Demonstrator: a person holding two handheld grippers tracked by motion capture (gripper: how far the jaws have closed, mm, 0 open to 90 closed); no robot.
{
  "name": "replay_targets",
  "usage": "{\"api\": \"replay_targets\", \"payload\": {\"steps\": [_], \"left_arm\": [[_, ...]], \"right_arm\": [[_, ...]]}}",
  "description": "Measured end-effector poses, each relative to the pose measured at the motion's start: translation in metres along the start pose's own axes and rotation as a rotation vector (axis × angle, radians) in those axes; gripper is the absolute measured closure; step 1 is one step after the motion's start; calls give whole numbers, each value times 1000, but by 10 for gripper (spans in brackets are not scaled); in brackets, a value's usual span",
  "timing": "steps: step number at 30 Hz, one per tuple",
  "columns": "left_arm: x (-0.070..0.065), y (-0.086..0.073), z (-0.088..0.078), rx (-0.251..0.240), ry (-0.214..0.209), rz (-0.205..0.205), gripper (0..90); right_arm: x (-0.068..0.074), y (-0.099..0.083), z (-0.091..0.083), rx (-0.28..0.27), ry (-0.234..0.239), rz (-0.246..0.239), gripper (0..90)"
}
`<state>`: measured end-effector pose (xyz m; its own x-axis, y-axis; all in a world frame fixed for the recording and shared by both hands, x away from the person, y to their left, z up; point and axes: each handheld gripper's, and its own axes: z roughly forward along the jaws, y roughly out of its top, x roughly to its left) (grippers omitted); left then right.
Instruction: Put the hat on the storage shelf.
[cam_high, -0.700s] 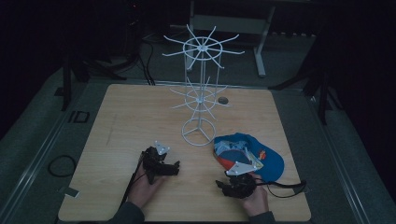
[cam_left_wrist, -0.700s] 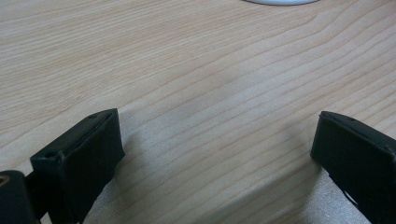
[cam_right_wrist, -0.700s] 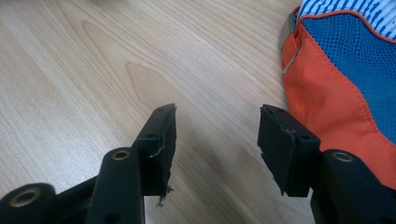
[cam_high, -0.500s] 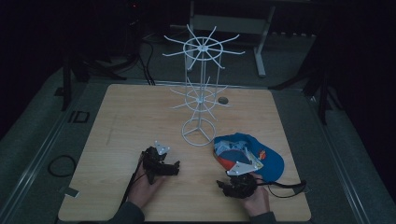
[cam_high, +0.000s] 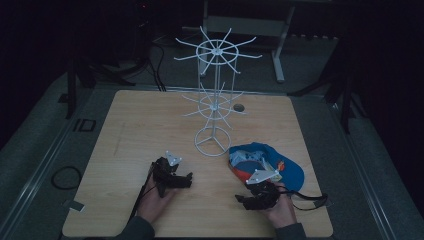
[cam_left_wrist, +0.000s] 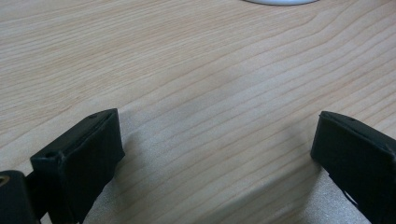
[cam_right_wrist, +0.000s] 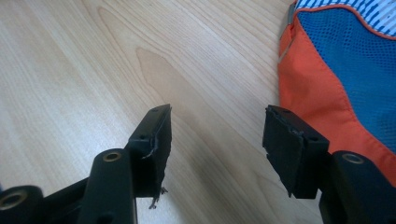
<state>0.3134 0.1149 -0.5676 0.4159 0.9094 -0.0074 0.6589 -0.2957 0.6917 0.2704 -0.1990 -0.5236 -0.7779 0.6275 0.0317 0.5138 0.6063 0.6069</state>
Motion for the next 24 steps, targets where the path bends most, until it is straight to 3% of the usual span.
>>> {"api": "replay_targets", "payload": {"steps": [6, 24], "left_arm": [[0, 0, 0, -3, 0, -3, 25], [0, 0, 0, -2, -1, -2, 25]], "right_arm": [[-9, 7, -13, 20, 1, 0, 422], [-26, 31, -49, 46, -64, -65, 430]]}}
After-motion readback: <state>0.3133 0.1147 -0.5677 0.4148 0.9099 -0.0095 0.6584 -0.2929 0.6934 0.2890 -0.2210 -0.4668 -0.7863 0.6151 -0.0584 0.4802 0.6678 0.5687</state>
